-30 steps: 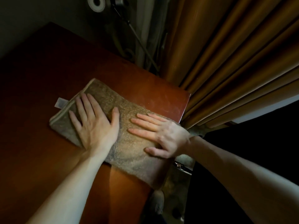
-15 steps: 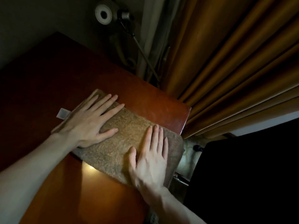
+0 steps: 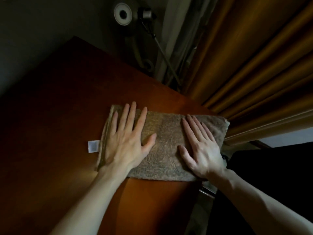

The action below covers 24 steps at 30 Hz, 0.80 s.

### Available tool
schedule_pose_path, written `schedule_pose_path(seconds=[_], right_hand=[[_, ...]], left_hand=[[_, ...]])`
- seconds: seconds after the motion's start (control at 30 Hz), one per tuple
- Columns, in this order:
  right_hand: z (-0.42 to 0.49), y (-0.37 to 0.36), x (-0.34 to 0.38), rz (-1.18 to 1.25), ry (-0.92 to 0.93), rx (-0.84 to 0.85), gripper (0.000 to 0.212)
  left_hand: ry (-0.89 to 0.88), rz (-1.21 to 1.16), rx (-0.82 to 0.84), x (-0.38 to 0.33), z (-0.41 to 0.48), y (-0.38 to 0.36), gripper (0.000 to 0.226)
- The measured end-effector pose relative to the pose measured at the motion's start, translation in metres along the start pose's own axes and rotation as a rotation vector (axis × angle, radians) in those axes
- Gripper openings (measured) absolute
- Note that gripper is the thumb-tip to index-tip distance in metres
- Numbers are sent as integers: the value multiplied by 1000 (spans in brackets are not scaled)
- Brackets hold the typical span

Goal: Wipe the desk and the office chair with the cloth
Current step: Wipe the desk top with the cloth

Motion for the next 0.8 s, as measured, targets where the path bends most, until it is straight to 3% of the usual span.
schedule_pose_path(seconds=[0.2,0.37,0.47,0.57,0.63,0.8], right_hand=[[24,11,-16,-64,133,41,79],[37,23,-16,-108,145,110,82],[18,22,-14,-98,-149,21,88],[7,4,-7,122,-481,45,93],[18,0,0,150,-565,51,95],[34,5,0,49,-553,-61,94]], left_hand=[[52,-14,-15,-5,-4,1,81],[-53,0,40,-3,-7,4,85],[-194,81,37,4,-6,13,88],[-491,176,74,-1,-6,15,85],[-639,191,160,-5,-5,9,81],[-595,70,177,-1,2,5,80]])
Point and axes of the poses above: each hand's wrist, its own z-axis towards the middle knuckle, its own y-axis out of the back of the hand, x = y × z, the point moved 6 cm from there along z, towards the middle knuckle, and after that the axes turned 13 degrees about x, right-handed, at the moved point
